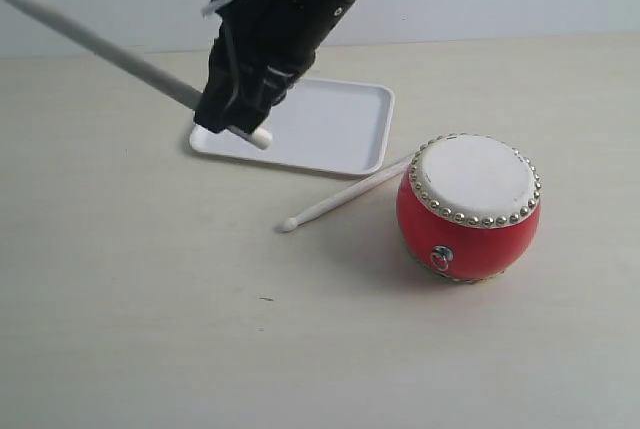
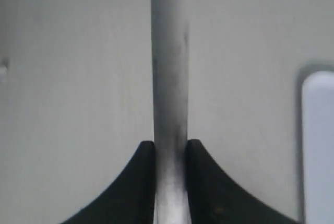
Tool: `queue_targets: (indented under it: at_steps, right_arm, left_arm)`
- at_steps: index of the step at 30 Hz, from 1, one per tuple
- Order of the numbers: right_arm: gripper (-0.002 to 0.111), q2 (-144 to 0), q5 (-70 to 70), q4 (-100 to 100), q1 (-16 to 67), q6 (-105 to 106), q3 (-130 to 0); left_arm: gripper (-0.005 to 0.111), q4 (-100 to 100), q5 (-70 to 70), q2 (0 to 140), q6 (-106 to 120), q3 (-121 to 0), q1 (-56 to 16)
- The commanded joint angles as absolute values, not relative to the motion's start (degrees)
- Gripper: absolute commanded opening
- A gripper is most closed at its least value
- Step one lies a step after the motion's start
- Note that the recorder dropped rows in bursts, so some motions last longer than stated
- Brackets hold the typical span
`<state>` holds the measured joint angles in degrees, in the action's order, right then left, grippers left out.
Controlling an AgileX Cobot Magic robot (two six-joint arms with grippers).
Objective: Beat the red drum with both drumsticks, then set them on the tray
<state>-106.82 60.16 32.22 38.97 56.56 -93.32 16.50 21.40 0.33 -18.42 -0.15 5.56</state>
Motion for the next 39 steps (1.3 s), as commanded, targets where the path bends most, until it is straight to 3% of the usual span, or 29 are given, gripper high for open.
queue_targets:
  at_steps: [1, 9, 19, 22, 36, 39]
  right_arm:
    - [0.000, -106.64, 60.73, 45.29, 34.25, 63.04, -90.96]
    - [0.000, -106.64, 59.98, 55.70, 29.31, 78.86, -82.22]
    - [0.000, -106.64, 60.25, 59.56, 29.22, 79.40, -82.13]
    - [0.000, -106.64, 60.25, 59.56, 29.22, 79.40, -82.13]
    - [0.000, -106.87, 60.25, 59.81, 29.35, 79.77, -82.13]
    - [0.000, -106.85, 60.03, 59.95, 29.35, 79.77, -82.13]
  left_arm:
    - [0.000, 16.28, 21.25, 0.00, -18.23, 0.00, 5.39]
    - [0.000, 16.28, 21.25, 0.00, -18.23, 0.00, 5.39]
    - [0.000, 22.04, 19.44, 0.00, -15.52, 0.00, 5.46]
    - [0.000, 27.35, 11.18, 0.00, -14.57, 0.00, 5.46]
    - [0.000, 13.20, -34.85, 0.00, -40.80, 0.00, 5.72]
    - [0.000, 7.07, -38.22, 3.76, -36.80, -7.41, 5.72]
